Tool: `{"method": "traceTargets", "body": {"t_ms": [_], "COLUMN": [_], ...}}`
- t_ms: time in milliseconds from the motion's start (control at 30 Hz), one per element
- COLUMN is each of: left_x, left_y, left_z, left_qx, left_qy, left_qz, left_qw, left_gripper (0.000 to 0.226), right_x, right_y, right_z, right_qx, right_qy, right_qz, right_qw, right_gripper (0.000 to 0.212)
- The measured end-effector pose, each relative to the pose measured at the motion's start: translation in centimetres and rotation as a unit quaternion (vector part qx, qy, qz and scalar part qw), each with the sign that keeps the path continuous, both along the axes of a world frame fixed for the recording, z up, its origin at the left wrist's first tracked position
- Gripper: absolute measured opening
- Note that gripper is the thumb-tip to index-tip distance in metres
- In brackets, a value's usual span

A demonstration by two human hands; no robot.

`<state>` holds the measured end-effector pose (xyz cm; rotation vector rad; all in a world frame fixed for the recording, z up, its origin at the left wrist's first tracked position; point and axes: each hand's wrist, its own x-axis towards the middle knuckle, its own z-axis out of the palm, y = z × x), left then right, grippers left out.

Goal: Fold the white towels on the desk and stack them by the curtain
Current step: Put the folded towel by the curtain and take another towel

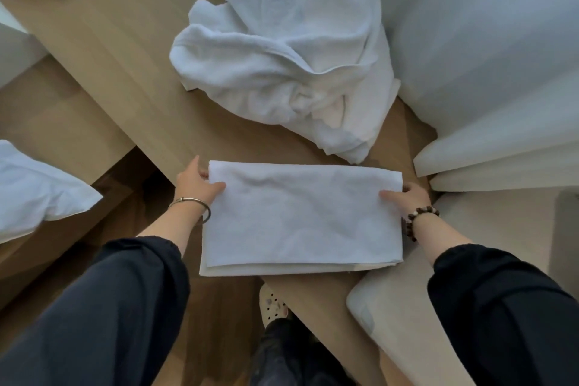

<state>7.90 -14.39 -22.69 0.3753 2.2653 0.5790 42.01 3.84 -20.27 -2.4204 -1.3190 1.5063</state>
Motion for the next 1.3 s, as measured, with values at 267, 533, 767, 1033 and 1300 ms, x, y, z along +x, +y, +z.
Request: {"method": "traceTargets", "body": {"t_ms": [267,533,767,1033,1300], "left_x": [1.0,1.9,4.0,5.0,5.9], "left_y": [-1.5,-3.1,-4.5,-6.7,-7.9], "left_z": [0.8,0.6,1.6,2.7,2.1], "left_qx": [0.042,-0.021,0.017,0.004,-0.031], "left_qy": [-0.099,-0.201,-0.266,-0.29,-0.201], "left_qz": [-0.02,0.027,0.129,0.184,0.111], "left_qw": [0.994,0.979,0.955,0.939,0.973], "left_gripper": [0.02,0.036,0.042,0.03,0.016], "right_x": [-0.4,-0.2,1.6,1.1,2.5], "right_y": [0.9,0.6,-1.3,-3.0,-4.9], "right_z": [0.2,0.3,0.8,1.7,0.8], "right_qx": [0.003,0.108,0.038,0.01,0.03], "right_qy": [0.025,0.023,0.039,0.021,0.041], "right_qz": [0.097,0.135,0.152,0.113,0.119], "right_qw": [0.995,0.985,0.987,0.993,0.992], "right_gripper": [0.065,0.014,0.02,0.027,0.024]}}
